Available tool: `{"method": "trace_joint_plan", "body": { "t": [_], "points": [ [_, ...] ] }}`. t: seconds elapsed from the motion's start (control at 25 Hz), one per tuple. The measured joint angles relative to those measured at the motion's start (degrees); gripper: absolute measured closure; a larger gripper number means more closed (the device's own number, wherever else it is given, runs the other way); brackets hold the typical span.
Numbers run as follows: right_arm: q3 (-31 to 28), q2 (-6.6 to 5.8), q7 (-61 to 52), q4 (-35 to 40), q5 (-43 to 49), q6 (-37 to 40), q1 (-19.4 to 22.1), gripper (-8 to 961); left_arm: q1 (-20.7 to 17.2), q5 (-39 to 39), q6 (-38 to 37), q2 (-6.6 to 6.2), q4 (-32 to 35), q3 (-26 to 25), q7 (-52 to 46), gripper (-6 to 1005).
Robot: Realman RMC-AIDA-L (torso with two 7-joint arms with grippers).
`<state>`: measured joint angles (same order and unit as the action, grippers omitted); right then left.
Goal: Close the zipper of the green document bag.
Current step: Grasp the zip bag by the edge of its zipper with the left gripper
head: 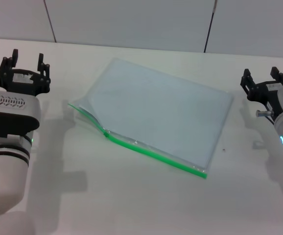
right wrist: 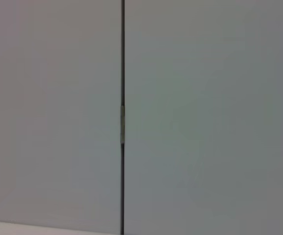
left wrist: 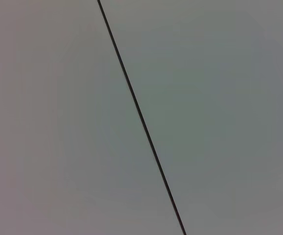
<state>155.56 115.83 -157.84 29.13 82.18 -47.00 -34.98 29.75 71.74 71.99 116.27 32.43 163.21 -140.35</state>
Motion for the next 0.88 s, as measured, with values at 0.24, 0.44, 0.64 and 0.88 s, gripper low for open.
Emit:
{"method": "trace_joint_plan", "body": {
  "t": [0.24, 0.44, 0.64, 0.88],
  "points": [
    [0.0, 0.0, 0.0, -0.24, 0.0, 0.07, -0.02, 241, 0.05, -0.04, 0.07, 0.0, 0.0, 0.0, 1.54, 459],
    [0.0, 0.0, 0.0, -0.42, 0.0, 0.1, -0.01, 241, 0.08, 0.11, 0.11, 0.07, 0.0, 0.22, 2.19, 458],
    [0.2, 0.0, 0.0, -0.42, 0.0, 0.14, -0.07, 240, 0.16, 0.33, 0.11, 0.09, -0.08, 0.45, 2.26, 459],
    [0.34, 0.0, -0.01, -0.39, 0.0, 0.48, -0.2, 240, 0.15, 0.39, 0.51, 0.1, -0.04, 0.47, 2.35, 458]
  ]
}}
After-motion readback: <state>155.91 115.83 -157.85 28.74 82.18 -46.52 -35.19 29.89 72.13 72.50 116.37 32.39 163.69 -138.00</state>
